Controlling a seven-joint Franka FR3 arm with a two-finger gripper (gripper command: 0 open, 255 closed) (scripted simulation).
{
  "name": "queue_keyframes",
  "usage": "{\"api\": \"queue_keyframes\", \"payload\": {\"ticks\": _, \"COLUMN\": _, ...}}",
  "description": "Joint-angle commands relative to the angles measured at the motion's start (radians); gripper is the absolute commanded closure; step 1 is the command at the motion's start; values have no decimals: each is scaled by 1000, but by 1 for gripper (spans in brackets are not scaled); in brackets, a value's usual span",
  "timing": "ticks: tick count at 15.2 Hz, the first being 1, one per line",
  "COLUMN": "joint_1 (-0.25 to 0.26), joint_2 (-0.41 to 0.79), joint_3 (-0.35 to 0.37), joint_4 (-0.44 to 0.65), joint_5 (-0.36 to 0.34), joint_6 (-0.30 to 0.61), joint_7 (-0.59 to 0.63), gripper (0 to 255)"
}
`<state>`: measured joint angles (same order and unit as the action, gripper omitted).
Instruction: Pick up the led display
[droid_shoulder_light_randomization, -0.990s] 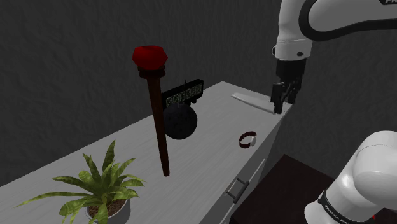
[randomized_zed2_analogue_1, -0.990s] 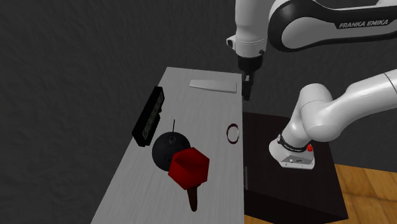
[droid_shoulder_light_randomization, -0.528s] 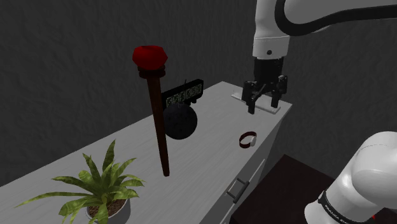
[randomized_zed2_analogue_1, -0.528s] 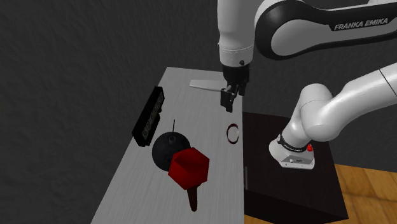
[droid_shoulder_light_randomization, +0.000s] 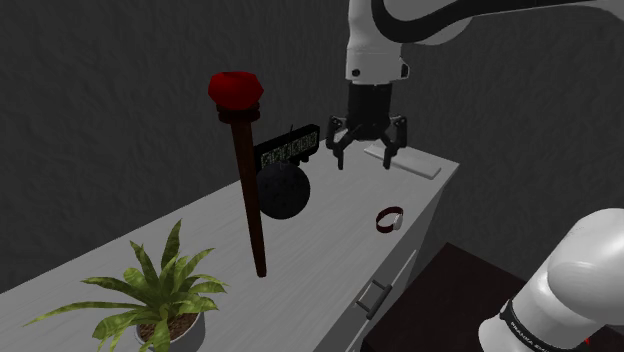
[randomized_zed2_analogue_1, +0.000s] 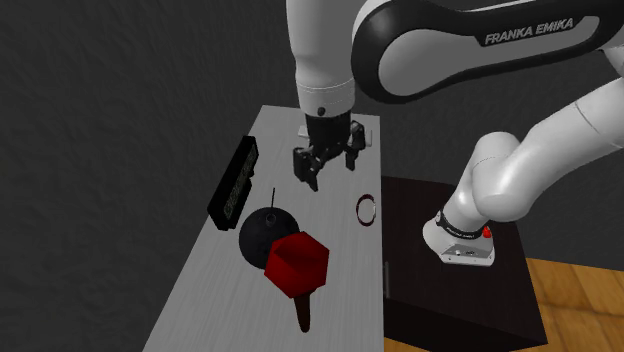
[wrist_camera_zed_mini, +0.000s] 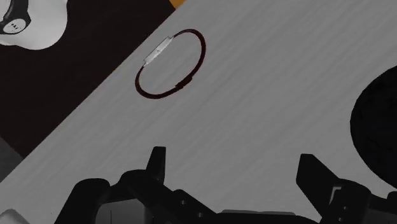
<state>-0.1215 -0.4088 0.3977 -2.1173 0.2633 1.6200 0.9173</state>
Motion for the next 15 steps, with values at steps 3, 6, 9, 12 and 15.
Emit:
{"api": "queue_keyframes", "payload": {"ticks": 3, "joint_1": -36, "joint_2": 135, "joint_3": 70, "joint_4": 132, "joint_5": -10, "joint_6": 38, "joint_7": 239, "gripper": 0}}
{"api": "queue_keyframes", "payload": {"ticks": 6, "joint_1": -55, "joint_2": 248, "joint_3": 113, "joint_4": 243, "joint_5": -45, "joint_6": 61, "joint_7": 414, "gripper": 0}}
{"api": "queue_keyframes", "payload": {"ticks": 9, "joint_1": -61, "joint_2": 366, "joint_3": 142, "joint_4": 364, "joint_5": -98, "joint_6": 74, "joint_7": 587, "gripper": 0}}
{"api": "queue_keyframes", "payload": {"ticks": 12, "joint_1": -51, "joint_2": 488, "joint_3": 154, "joint_4": 496, "joint_5": -163, "joint_6": 74, "joint_7": 755, "gripper": 0}}
{"api": "queue_keyframes", "payload": {"ticks": 15, "joint_1": -24, "joint_2": 609, "joint_3": 147, "joint_4": 643, "joint_5": -231, "joint_6": 58, "joint_7": 912, "gripper": 0}}
